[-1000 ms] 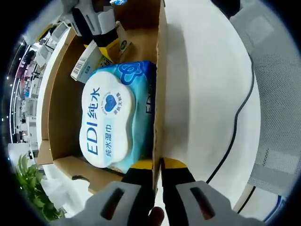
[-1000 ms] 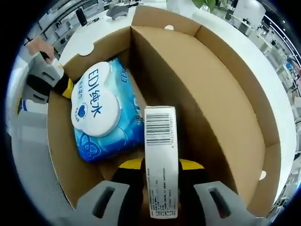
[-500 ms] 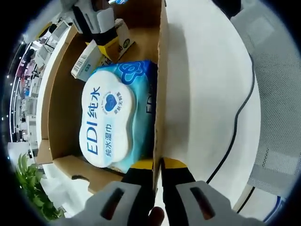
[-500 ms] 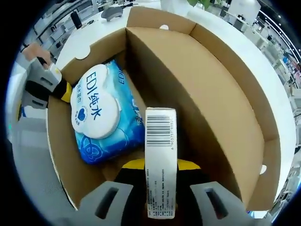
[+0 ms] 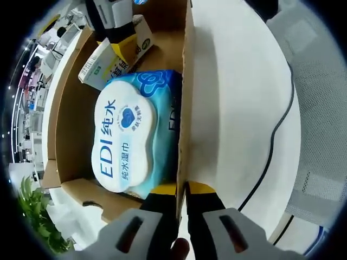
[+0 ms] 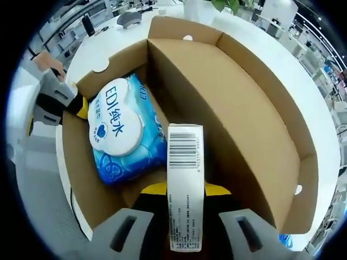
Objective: Operate the shoe box by opening the lid, removing the specified soft item, and placing it in the target area until the item is outside and the box remains undamaged.
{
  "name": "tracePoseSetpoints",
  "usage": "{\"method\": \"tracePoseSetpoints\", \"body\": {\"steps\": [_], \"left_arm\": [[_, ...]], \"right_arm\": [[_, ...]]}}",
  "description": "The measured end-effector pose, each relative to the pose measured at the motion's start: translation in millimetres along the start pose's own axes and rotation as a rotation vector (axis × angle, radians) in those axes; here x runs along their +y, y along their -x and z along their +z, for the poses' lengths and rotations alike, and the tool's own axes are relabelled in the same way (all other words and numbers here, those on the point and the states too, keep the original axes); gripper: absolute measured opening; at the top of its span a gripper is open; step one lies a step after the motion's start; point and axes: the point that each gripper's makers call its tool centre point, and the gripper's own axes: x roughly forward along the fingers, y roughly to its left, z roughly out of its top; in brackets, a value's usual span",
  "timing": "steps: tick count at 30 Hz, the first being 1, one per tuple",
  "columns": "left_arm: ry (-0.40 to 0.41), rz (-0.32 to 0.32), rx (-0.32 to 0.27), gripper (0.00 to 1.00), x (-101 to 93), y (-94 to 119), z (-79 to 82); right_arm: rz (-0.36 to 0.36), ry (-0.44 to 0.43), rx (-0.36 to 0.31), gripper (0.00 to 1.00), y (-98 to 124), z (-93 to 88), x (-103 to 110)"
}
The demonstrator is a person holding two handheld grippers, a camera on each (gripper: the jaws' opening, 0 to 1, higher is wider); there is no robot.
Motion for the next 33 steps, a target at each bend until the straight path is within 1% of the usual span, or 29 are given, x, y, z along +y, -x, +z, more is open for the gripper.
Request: {"method": "tracePoseSetpoints", "body": {"steps": [10, 16, 25, 27, 33], "left_arm": [[-0.004, -0.003, 0.002, 0.03, 1.0, 0, 0.0], [-0.006, -0.003, 0.001, 0.03, 1.1, 1, -0.4], [-0.004, 0.002, 0.0, 0.03, 1.5, 2, -1.1], [-0.004, 0.003, 0.0, 0.03, 1.7, 2, -1.2], [-0.004, 0.003, 0.0, 0.03, 2.3, 1, -1.6]], "right_arm": [[-0.011, -0.018, -0.03, 0.18, 23, 0.3, 1], [-0.014, -0.039, -0.045, 0.18, 32, -2.5, 3], [-0.024, -0.035, -0.065, 0.18, 46, 1.3, 11], [-0.036, -0.017, -0.063, 0.18, 50, 2.7, 12], [-0.022, -0.073, -0.08, 0.18, 58, 2.8, 15]]}}
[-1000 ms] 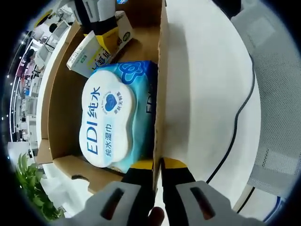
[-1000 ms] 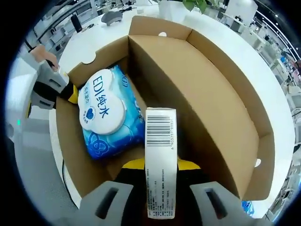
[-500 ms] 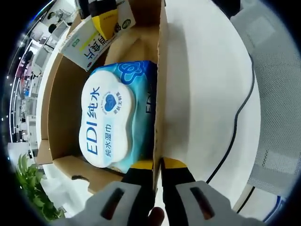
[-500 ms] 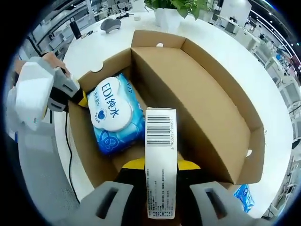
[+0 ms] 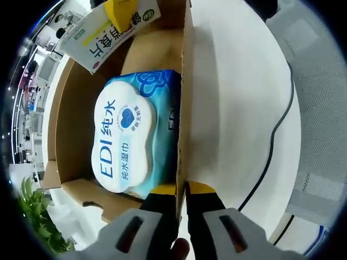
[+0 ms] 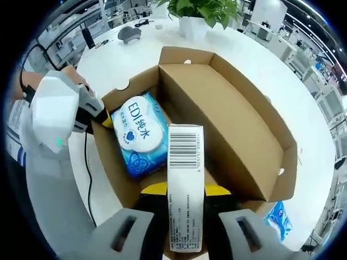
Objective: Operate the shoe box by opening the lid, removing the specified soft item, and placing it in the target area until the item is outside and the box remains undamaged.
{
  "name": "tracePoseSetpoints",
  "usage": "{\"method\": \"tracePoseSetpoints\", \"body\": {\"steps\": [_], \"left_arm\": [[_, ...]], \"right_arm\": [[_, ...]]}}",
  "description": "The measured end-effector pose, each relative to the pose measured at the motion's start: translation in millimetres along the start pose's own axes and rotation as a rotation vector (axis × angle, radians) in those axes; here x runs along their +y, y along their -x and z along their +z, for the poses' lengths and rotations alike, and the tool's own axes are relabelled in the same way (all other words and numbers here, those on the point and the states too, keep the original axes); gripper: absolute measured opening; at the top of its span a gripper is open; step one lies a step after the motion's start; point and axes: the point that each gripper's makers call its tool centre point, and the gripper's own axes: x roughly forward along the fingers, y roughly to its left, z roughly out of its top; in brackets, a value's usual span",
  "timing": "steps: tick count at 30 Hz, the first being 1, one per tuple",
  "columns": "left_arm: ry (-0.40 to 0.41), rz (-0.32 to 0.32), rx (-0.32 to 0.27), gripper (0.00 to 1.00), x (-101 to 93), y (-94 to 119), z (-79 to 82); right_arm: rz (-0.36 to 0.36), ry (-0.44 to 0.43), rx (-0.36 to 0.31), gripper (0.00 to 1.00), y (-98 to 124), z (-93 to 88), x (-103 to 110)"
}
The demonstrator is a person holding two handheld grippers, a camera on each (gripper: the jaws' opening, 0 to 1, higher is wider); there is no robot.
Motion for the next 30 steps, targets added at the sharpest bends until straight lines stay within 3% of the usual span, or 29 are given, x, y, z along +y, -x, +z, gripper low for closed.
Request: {"method": "tracePoseSetpoints", "body": {"steps": [8, 14, 22, 30], "left_arm": [[0.0, 0.005, -0.003, 0.03, 0.7, 1, -0.6], [-0.003, 0.0, -0.003, 0.03, 1.0, 1, -0.9], [-0.006, 0.002, -0.002, 0.03, 1.1, 0, -1.0], [-0.006, 0.005, -0.003, 0.03, 1.3, 1, -0.8]], "right_arm": [[0.008, -0.051, -0.017, 0.18, 14, 0.3, 2], [0.008, -0.116, -0.1, 0.18, 33, 13.3, 8], [0.004, -0.178, -0.137, 0.18, 49, 13.7, 11], [-0.035, -0.178, -0.152, 0.18, 62, 9.4, 14]]}}
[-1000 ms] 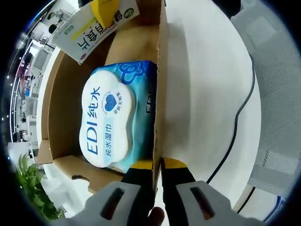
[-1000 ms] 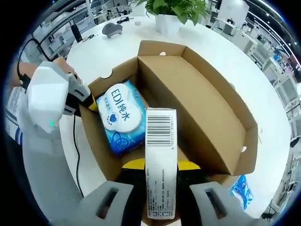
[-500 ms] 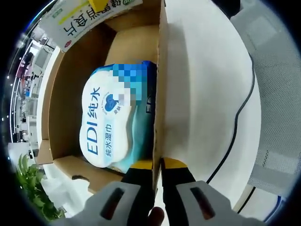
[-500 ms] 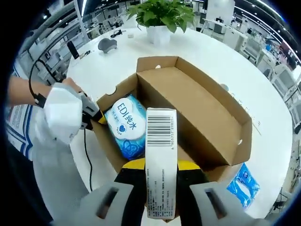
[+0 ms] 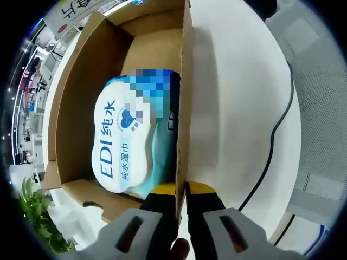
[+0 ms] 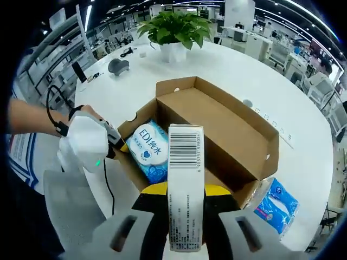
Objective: Operate the shoe box by opening the lid, removing the specified soft item, and placing it in the target area until the item is outside and the box remains undamaged.
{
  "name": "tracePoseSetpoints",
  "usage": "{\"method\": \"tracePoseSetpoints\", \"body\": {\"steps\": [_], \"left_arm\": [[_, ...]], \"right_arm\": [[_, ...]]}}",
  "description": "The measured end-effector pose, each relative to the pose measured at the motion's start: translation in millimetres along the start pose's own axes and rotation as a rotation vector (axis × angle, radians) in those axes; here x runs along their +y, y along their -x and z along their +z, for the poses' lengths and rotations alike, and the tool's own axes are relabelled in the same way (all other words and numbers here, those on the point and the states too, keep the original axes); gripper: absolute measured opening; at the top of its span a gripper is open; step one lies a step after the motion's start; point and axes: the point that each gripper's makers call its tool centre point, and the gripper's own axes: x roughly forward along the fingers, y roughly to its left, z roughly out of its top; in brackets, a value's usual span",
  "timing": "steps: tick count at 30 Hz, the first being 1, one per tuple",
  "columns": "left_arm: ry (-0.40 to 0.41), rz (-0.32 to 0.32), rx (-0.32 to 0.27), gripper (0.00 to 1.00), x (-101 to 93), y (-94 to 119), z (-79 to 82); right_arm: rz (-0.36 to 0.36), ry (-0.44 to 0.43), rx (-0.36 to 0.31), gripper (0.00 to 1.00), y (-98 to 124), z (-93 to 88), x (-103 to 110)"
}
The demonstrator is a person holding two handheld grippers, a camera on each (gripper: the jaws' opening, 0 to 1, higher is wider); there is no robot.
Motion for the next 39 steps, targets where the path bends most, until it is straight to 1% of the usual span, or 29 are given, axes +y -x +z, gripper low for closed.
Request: {"method": "tracePoseSetpoints", "body": {"steps": [3, 10, 14, 17, 21, 29, 32, 35, 39], "left_arm": [[-0.001, 0.001, -0.001, 0.03, 0.2, -1, 0.0], [0.0, -0.001, 0.002, 0.03, 0.2, -1, -0.4], [0.002, 0.0, 0.002, 0.03, 0.0, -1, -0.6], [0.003, 0.003, 0.003, 0.03, 0.2, -1, -0.8], [0.004, 0.002, 0.007, 0.03, 0.2, -2, -1.0], [0.007, 0.002, 0.007, 0.03, -0.3, -1, -1.3], [0.007, 0.005, 0.007, 0.03, -0.3, -1, -1.4], [0.003, 0.008, 0.006, 0.03, -0.7, -1, -1.3], [0.004, 0.005, 0.009, 0.03, -0.8, -2, -1.4]], "right_arm": [[-0.013, -0.014, -0.022, 0.18, 9, -2.7, 1], [-0.038, -0.027, -0.048, 0.18, 25, -14.5, 5], [-0.064, 0.007, -0.051, 0.18, 31, -21.5, 6], [-0.081, 0.003, -0.061, 0.18, 35, -24.6, 4], [-0.09, -0.017, -0.082, 0.18, 40, -29.4, 5], [-0.093, -0.051, -0.096, 0.18, 46, -35.6, 7], [-0.098, -0.059, -0.097, 0.18, 47, -40.6, 7], [-0.103, -0.09, -0.101, 0.18, 49, -47.5, 5], [-0.104, -0.146, -0.123, 0.18, 52, -55.5, 2]]}}
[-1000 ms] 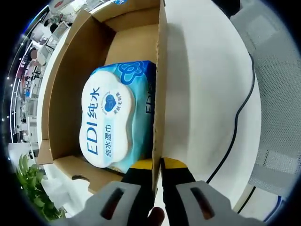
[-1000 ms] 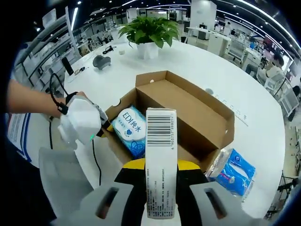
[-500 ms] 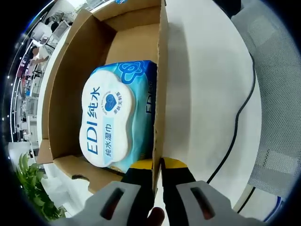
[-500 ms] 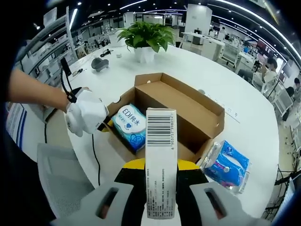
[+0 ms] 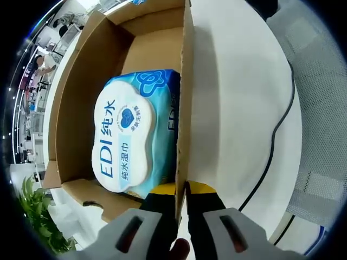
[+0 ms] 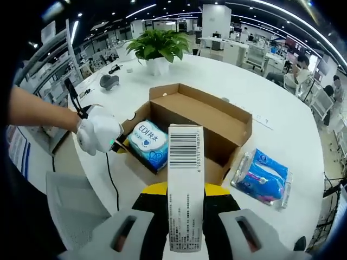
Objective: Operate the shoe box by opening the lid, removing the specified soft item, and placing it in the target area until the item is outside and the box remains undamaged.
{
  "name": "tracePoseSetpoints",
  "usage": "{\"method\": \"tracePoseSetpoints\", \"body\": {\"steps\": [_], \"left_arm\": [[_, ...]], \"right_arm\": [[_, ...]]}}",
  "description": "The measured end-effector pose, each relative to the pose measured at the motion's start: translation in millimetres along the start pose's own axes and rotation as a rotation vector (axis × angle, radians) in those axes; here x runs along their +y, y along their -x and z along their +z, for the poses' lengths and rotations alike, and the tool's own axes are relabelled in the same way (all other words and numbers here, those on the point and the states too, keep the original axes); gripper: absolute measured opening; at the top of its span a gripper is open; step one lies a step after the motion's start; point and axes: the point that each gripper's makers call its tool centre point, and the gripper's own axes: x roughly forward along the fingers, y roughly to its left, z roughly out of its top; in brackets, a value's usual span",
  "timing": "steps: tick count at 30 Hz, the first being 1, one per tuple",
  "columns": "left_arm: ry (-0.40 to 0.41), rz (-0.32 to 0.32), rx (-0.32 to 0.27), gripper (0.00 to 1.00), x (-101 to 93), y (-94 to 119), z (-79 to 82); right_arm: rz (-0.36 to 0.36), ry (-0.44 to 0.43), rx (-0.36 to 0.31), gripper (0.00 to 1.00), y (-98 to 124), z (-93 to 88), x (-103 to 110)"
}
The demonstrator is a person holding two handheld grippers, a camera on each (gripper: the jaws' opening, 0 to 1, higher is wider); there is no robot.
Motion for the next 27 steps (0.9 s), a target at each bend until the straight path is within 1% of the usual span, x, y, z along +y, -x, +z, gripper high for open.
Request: {"method": "tracePoseSetpoints", "body": {"steps": [11, 15, 27], "left_arm": [[0.003, -0.004, 0.005, 0.03, -0.7, 0, -0.2], [0.0, -0.005, 0.004, 0.03, -0.5, 0, -0.4], [0.002, -0.004, 0.006, 0.03, -0.5, 1, -0.8]], "right_arm": [[-0.056, -0.059, -0.013, 0.18, 19, -19.4, -24], [-0.065, -0.093, -0.026, 0.18, 24, -22.8, -29], [-0.089, -0.126, -0.038, 0.18, 35, -30.1, -38]]}}
